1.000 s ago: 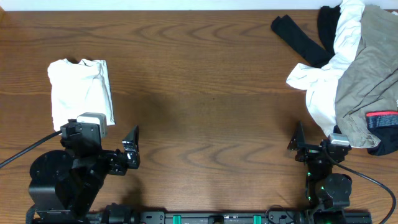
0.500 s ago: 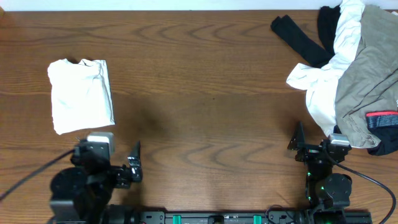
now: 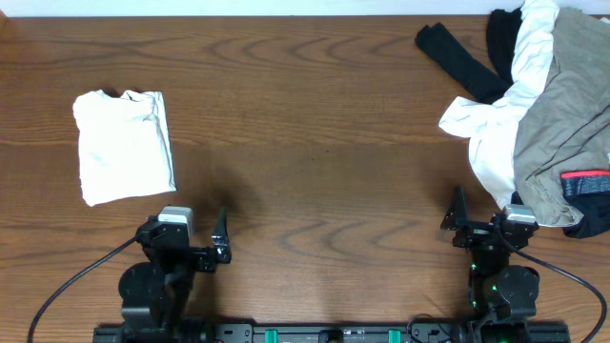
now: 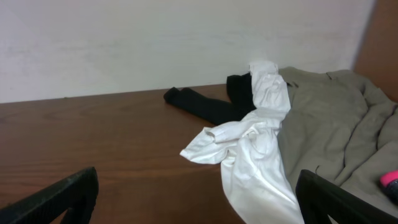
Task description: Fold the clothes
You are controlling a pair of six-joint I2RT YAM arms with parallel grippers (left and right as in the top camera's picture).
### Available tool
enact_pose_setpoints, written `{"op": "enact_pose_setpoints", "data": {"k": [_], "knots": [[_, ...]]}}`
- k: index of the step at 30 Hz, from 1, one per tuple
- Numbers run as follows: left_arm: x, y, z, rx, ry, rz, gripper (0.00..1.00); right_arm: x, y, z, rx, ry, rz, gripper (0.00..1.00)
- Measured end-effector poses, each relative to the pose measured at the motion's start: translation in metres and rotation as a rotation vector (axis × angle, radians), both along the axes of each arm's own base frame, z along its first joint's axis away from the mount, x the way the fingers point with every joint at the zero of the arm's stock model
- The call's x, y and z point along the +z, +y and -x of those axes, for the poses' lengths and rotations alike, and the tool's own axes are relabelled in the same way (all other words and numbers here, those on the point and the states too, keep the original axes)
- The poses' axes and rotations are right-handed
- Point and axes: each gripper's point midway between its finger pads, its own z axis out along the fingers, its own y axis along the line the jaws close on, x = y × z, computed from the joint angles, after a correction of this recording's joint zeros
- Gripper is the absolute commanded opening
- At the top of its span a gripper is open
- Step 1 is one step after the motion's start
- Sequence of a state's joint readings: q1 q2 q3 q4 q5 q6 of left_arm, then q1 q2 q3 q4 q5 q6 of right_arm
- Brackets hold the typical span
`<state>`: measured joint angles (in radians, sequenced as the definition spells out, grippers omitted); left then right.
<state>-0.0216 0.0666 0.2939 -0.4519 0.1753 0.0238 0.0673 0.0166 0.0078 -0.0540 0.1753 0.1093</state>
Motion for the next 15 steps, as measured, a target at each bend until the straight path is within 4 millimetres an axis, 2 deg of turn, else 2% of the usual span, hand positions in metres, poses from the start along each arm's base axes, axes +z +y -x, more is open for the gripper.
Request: {"op": "enact_pose_setpoints", "data": {"k": [3,10,15], "knots": [[-0.002,0.000,-0.009,0.000,-0.081,0.002,0.98,0.000,0.000,0.000,0.000,0.000,0.000,0.99],[0.009,0.007,-0.029,0.046,-0.276,-0.003,0.98,0.000,0.000,0.000,0.000,0.000,0.000,0.99],[-0.008,0.017,-0.032,0.100,-0.258,-0.016,0.98,0.000,0.000,0.000,0.000,0.000,0.000,0.99]]}}
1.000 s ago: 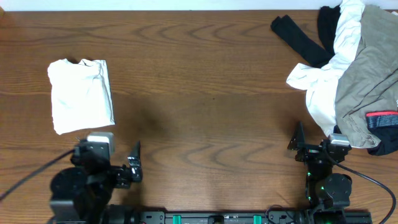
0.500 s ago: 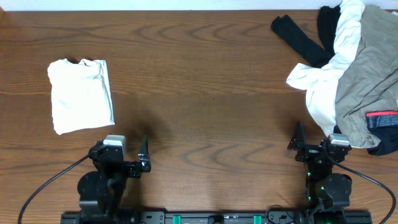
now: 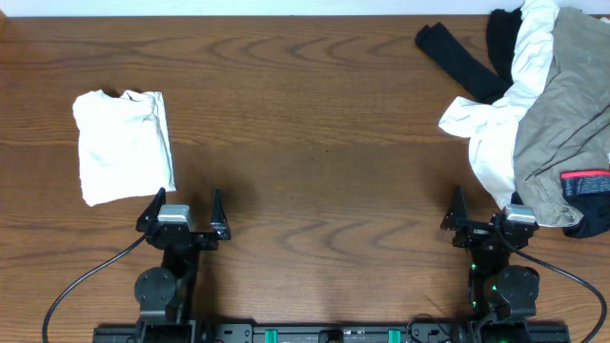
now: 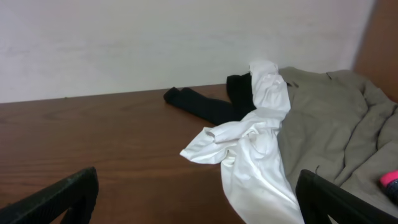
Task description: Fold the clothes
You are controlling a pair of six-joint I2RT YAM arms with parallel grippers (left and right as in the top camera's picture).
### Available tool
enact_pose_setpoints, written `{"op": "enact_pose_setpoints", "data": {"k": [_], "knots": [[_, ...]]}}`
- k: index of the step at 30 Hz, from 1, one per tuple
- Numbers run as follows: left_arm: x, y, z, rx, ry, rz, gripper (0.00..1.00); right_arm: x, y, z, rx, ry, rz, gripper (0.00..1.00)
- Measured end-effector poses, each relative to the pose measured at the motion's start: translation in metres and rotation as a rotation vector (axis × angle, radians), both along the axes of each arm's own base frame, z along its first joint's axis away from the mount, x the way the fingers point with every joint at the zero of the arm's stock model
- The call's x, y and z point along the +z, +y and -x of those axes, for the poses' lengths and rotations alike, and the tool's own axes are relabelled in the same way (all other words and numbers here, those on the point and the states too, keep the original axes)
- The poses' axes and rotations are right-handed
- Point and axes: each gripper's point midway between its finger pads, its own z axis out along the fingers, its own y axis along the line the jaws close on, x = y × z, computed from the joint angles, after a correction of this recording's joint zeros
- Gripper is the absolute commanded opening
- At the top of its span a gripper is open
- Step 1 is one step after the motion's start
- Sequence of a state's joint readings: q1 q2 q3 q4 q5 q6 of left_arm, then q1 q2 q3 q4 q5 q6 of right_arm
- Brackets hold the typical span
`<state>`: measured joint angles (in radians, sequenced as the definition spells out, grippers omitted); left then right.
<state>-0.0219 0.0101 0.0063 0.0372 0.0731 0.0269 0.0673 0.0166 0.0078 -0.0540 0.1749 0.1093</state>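
Note:
A folded white garment point(image 3: 124, 145) lies at the table's left. At the right sits a heap: a crumpled white shirt point(image 3: 496, 124) point(image 4: 255, 155), a grey-olive garment point(image 3: 562, 105) point(image 4: 336, 137) and a black garment point(image 3: 467, 59) point(image 4: 211, 106). My left gripper point(image 3: 181, 211) rests open near the front edge, below the folded piece, holding nothing. My right gripper point(image 3: 484, 211) point(image 4: 199, 208) rests open at the front right, its fingers point(image 4: 62, 199) wide apart, with the white shirt's lower end just ahead of it.
A red-pink and dark item point(image 3: 586, 183) point(image 4: 390, 180) lies at the heap's front right edge. Bare wooden table point(image 3: 315, 143) spans the middle. A pale wall point(image 4: 174, 43) stands behind the table's far edge.
My left arm has turned to face straight up the table, its open fingers now spread either side of the wrist. The right arm and the clothes have not moved.

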Motion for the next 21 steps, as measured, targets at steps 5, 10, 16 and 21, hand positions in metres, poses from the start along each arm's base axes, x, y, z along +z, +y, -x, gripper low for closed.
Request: {"op": "enact_pose_setpoints", "data": {"k": [5,10,16,21], "knots": [[-0.009,0.003,0.001,0.020,0.038,-0.002,0.98,0.000,0.000,0.000,0.000,0.000,0.000,0.99],[-0.011,0.004,0.001,0.021,0.051,-0.003,0.98,0.000,0.000,0.000,0.000,0.000,0.000,0.99],[-0.011,0.004,0.001,0.021,0.051,-0.003,0.98,0.000,0.000,0.000,0.000,0.000,0.000,0.99],[-0.011,0.004,0.001,0.022,0.051,-0.003,0.98,0.000,0.000,0.000,0.000,0.000,0.000,0.99]]}}
